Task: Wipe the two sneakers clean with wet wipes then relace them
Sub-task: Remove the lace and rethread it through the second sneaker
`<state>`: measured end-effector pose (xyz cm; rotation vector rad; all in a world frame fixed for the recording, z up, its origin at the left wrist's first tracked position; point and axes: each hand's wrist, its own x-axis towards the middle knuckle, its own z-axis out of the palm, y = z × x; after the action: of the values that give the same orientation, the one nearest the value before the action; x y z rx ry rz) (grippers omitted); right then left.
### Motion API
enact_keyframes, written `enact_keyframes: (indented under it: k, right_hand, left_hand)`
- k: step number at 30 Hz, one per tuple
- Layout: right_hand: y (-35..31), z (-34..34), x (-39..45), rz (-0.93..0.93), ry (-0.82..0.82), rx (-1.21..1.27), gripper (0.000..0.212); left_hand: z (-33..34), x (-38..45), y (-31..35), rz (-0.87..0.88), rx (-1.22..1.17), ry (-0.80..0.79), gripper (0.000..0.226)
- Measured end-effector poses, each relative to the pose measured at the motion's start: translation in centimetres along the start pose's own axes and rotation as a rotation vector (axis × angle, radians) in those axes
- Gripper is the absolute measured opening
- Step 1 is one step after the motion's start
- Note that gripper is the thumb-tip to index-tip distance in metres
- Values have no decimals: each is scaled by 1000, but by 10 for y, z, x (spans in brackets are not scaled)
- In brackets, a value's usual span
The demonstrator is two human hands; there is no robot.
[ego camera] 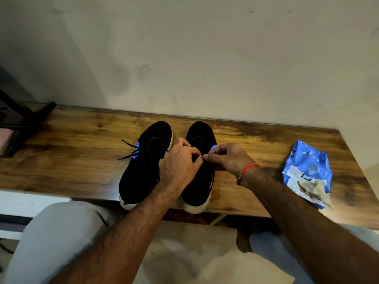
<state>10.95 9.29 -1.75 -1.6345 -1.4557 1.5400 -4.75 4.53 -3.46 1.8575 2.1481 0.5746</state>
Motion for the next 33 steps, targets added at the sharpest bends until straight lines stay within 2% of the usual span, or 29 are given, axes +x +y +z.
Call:
enact_keyframes:
  k: [6,13,16,20,23,28,33]
  right_hand:
    - [0,-1,0,-23,14,-65,19]
    - [0,2,-1,-171,47,-291,12]
    - [-1,0,-2,-206,51,-322,13]
    - [0,-3,3,-143,31,-257,17]
    - [2,-2,7,-88,9,-142,8]
    - [5,2,3,-20,-20,36,14]
    - [10,4,7,2,-43,127,6]
  left_hand:
    - [-3,2,-3,113,-72,-13,26]
    - [1,3,-6,146,39,-16,30]
    - [5,5,-9,106,-51,4,29]
    - [9,7,-10,22,-164,1,26]
    - [11,10,-14,17,-188,-11,25]
    - [21,9,-17,-3,-276,43,16]
    - [22,4,-18,4,-206,74,22]
